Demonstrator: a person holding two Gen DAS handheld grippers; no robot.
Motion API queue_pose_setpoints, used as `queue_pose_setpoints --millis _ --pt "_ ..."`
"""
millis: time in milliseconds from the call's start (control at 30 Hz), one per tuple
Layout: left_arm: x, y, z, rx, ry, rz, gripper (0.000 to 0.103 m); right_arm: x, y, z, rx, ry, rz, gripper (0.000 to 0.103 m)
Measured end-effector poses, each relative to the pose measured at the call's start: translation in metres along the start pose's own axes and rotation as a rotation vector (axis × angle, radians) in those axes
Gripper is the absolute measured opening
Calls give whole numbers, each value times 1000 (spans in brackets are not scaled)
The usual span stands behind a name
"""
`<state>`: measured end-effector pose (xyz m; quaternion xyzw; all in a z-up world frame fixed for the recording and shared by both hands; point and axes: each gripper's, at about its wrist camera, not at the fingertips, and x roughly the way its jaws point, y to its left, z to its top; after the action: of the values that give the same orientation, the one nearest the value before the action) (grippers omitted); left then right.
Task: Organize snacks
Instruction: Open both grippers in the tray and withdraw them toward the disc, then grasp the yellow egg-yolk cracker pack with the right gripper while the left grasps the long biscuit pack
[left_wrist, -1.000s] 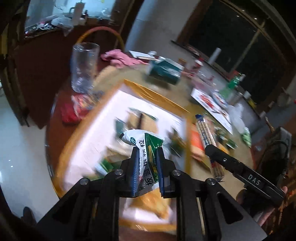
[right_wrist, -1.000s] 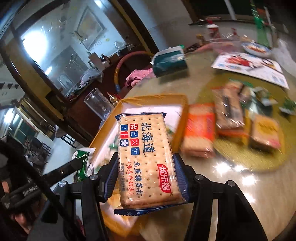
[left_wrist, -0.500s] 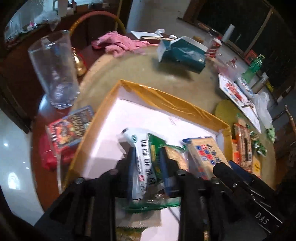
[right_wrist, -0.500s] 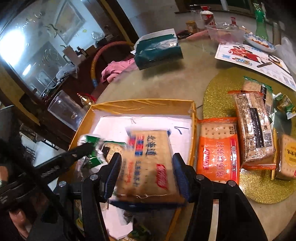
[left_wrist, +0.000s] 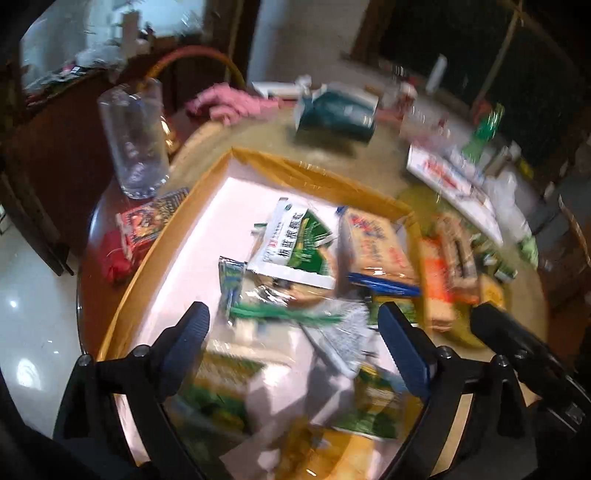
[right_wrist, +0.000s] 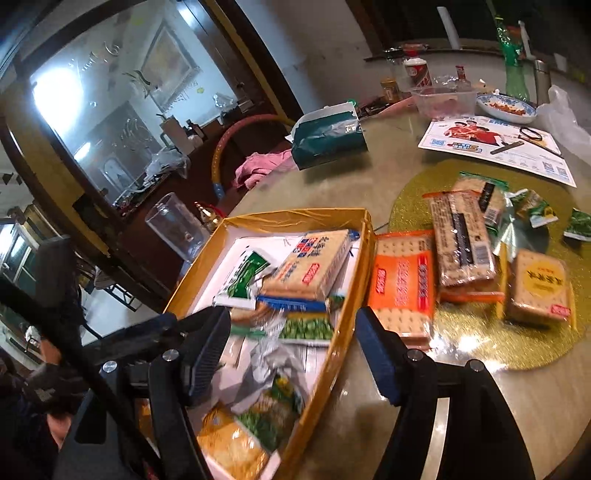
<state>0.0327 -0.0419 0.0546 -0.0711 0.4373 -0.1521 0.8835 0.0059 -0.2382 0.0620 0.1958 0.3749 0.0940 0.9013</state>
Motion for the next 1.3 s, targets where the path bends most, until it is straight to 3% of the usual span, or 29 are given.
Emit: queue_pose_setpoints --millis 267,400,600,767,933,1067,1300 --pt "-47 -39 -57 -34 -43 -62 93 -48 -41 -22 58 -4 15 70" --pt "-41 -60 -70 -27 0 -115 93 -72 -79 -42 97 6 -32 70" --pt "-31 -104 -79 70 61 -151 93 -87 -144 -50 214 1 -129 70" --pt "-27 -116 -88 104 86 -165 93 -69 -171 -29 224 24 -167 70" --pt "-29 -113 -91 112 91 -159 93 -46 -190 14 159 35 -192 70" --pt "-35 -104 -90 90 66 -152 93 -6 -207 45 85 130 -218 70" --pt "-36 -90 -90 47 73 -164 93 13 -204 42 -17 170 -208 70"
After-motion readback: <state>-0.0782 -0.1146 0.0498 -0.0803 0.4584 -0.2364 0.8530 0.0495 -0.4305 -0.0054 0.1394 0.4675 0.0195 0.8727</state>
